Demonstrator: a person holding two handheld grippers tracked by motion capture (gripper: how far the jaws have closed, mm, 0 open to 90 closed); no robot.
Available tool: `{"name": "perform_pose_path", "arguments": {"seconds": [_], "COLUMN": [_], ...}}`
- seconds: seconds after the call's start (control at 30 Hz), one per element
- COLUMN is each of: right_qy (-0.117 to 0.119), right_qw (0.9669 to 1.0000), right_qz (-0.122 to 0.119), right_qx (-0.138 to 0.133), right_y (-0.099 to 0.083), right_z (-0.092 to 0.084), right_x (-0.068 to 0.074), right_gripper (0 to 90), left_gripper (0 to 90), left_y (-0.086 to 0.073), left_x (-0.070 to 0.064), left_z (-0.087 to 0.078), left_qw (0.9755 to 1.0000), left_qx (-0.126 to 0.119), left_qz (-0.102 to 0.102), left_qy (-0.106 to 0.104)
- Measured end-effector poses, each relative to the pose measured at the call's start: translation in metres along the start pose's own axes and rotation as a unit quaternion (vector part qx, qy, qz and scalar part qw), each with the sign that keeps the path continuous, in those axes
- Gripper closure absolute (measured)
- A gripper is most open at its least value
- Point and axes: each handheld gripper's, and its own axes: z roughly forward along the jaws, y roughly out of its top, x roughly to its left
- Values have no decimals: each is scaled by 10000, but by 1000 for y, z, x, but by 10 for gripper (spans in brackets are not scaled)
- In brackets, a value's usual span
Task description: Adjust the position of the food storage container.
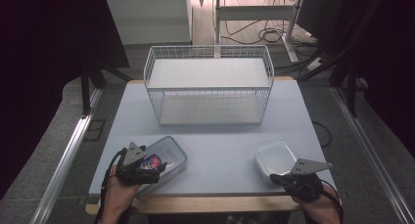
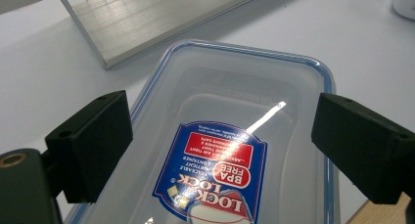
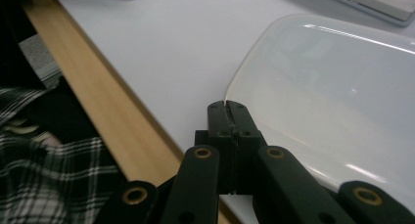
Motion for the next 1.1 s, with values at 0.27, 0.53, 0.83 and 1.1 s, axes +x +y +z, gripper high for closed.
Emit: {"name": "perform_pose_path", "arguments": {"seconds": [0.27, 0.53, 0.83, 1.1], "right_qy": [-391, -375, -587, -962], "right_qw": [9987, 9992, 9978, 9947], "right_qz": [-58, 116, 80, 259], "right_qx": [327, -45, 306, 261], "right_y": [9, 36, 56, 46], "right_z": [22, 27, 58, 44], "right_x": [-20, -25, -27, -43], "right_gripper": [895, 892, 894, 894], "left_gripper": [83, 82, 83, 86], "left_y": [0, 0, -2, -2], "left_x": [1, 1, 6, 9], "left_z": [0, 0, -1, -3], "left_qw": [10000, 10000, 9999, 9996], "left_qx": [8, -5, 46, 120], "left_qz": [-19, -22, -120, -218], "left_qy": [-20, -5, 82, 162]}}
